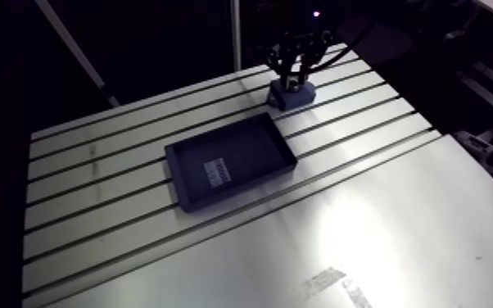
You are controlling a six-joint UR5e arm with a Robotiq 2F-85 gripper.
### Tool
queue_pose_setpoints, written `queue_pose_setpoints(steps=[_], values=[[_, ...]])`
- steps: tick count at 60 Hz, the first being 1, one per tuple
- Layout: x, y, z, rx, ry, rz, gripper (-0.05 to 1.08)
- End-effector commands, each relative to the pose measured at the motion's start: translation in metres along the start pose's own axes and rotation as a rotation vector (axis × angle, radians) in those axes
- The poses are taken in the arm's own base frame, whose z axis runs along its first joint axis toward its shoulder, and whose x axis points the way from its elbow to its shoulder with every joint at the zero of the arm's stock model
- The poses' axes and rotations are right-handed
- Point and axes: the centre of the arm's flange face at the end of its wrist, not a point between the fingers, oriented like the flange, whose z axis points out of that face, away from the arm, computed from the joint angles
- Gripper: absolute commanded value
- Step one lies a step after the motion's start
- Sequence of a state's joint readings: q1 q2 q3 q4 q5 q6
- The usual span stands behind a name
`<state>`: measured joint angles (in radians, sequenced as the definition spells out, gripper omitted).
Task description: Pick up the bearing and press it into the housing until flush.
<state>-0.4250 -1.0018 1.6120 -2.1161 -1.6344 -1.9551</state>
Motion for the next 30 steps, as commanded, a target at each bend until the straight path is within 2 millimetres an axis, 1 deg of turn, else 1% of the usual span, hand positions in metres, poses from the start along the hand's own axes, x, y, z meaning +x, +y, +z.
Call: queue_pose_setpoints(steps=[1, 30], values=[[0.0013, 0.0004, 0.0011, 0.000, -0.001, 0.000, 0.61], [0.0032, 0.0010, 0.0039, 0.001, -0.003, 0.000, 0.61]])
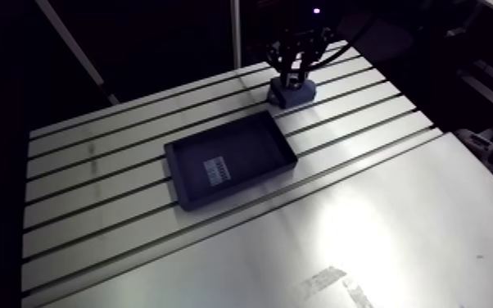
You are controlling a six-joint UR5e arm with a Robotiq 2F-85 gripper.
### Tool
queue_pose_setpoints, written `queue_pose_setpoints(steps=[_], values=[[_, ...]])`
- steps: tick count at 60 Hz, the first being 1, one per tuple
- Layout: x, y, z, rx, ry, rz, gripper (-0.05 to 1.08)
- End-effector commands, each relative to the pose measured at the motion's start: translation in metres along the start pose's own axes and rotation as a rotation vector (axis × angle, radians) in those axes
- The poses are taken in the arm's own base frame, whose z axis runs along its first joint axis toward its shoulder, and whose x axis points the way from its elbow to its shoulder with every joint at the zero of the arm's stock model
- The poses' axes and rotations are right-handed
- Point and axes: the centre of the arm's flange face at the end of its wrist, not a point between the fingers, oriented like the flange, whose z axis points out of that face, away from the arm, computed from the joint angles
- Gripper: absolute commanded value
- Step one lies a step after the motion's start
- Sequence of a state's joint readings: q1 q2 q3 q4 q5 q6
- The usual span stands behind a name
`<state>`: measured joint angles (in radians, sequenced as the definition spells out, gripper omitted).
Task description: Pick up the bearing and press it into the housing until flush.
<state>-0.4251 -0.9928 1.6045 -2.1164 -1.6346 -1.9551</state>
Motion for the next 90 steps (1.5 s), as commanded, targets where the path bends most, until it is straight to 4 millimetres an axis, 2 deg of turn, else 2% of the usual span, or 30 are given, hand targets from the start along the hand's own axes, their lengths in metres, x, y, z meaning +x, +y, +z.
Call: queue_pose_setpoints(steps=[1, 54, 56, 57, 58, 59, 60, 61, 83, 90], values=[[0.000, 0.000, 0.001, 0.001, -0.002, 0.000, 0.61], [-0.002, 0.001, 0.000, 0.003, -0.003, 0.001, 0.59], [-0.002, 0.001, 0.001, 0.003, -0.003, 0.001, 0.56], [-0.002, 0.001, 0.000, 0.003, -0.002, 0.001, 0.49], [-0.002, 0.001, 0.000, 0.003, -0.002, 0.001, 0.49], [-0.002, 0.001, 0.000, 0.003, -0.003, 0.001, 0.31], [-0.002, 0.001, 0.000, 0.003, -0.003, 0.001, 0.31], [-0.002, 0.001, 0.000, 0.003, -0.002, 0.003, 0.02], [0.002, 0.002, -0.019, -0.006, 0.028, 0.002, 0.00], [0.004, 0.002, -0.042, -0.014, 0.048, 0.001, 0.00]])
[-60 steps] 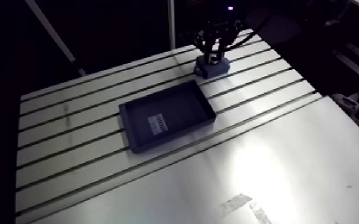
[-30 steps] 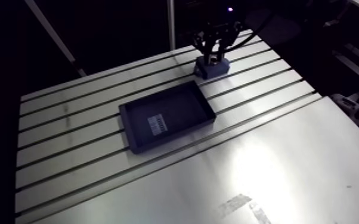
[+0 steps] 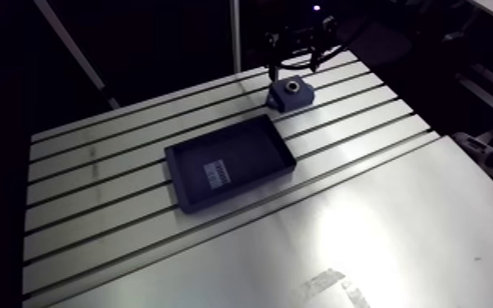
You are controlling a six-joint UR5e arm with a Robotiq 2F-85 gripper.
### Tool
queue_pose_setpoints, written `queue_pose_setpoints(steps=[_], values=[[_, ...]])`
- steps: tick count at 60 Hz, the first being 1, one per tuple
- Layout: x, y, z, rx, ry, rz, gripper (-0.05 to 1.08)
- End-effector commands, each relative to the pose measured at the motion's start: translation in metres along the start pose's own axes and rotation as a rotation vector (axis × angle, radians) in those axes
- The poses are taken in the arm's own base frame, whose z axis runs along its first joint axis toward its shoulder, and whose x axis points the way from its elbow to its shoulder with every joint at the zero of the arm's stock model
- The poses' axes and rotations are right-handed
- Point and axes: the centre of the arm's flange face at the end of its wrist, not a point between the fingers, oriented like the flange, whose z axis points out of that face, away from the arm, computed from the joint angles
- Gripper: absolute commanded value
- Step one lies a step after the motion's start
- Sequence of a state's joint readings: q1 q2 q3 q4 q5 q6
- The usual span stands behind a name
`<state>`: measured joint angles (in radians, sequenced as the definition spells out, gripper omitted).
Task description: Pick up the bearing and press it into the housing until flush.
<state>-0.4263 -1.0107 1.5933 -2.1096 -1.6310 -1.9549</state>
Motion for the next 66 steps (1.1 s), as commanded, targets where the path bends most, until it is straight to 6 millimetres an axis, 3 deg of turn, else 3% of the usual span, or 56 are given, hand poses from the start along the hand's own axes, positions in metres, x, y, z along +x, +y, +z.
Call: queue_pose_setpoints(steps=[1, 10, 12, 13, 14, 15, 16, 17, 18, 22, 29, 66], values=[[0.005, 0.001, -0.033, -0.008, 0.027, 0.000, 0.00], [0.007, 0.003, -0.059, 0.006, -0.001, 0.004, 0.04], [0.007, 0.004, -0.067, 0.014, -0.016, 0.004, 0.24], [0.007, 0.004, -0.067, 0.014, -0.016, 0.004, 0.24], [0.006, 0.004, -0.066, 0.020, -0.023, -0.001, 0.55], [0.006, 0.004, -0.066, 0.020, -0.023, -0.001, 0.55], [0.006, 0.004, -0.066, 0.024, -0.024, 0.000, 0.81], [0.006, 0.004, -0.066, 0.024, -0.024, 0.000, 0.81], [0.005, 0.004, -0.064, 0.028, -0.026, 0.000, 0.91], [0.005, 0.004, -0.062, 0.027, -0.030, 0.001, 1.02], [0.004, 0.008, -0.055, 0.035, -0.043, 0.005, 1.07], [0.006, 0.001, -0.029, 0.025, -0.035, -0.007, 1.08]])
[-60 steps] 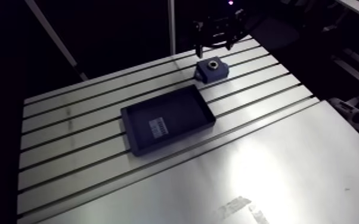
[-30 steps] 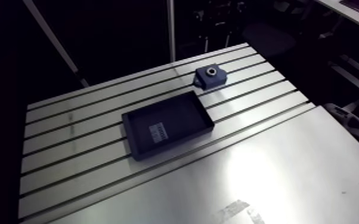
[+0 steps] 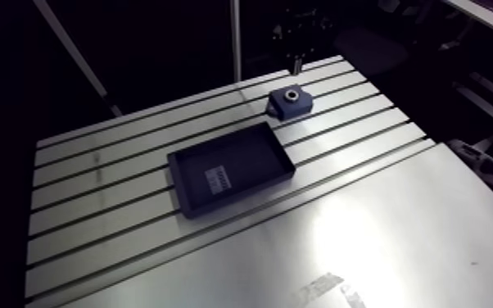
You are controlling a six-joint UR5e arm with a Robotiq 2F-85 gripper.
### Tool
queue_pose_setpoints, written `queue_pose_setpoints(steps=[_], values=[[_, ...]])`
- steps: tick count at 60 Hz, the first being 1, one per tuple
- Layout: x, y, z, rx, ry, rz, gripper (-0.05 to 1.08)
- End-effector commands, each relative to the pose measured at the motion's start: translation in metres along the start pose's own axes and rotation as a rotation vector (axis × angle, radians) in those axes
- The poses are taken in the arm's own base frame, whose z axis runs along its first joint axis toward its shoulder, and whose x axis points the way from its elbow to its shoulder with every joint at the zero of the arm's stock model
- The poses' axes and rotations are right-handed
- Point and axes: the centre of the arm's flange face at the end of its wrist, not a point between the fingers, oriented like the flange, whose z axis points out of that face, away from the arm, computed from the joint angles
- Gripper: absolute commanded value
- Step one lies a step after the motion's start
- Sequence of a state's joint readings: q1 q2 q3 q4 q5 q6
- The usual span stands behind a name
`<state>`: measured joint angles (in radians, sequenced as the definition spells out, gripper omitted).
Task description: Pick up the bearing and press it into the housing until flush.
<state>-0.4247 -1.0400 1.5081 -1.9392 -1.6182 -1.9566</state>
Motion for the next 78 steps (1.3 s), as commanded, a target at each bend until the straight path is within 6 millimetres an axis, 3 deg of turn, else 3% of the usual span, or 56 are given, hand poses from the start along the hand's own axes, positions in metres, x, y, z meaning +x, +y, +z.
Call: queue_pose_setpoints(steps=[1, 34, 78], values=[[0.003, 0.000, 0.012, -0.007, 0.011, -0.001, 1.08], [0.003, 0.003, 0.038, 0.009, -0.027, -0.010, 1.08], [0.003, 0.002, 0.045, 0.001, -0.009, -0.013, 1.08]])
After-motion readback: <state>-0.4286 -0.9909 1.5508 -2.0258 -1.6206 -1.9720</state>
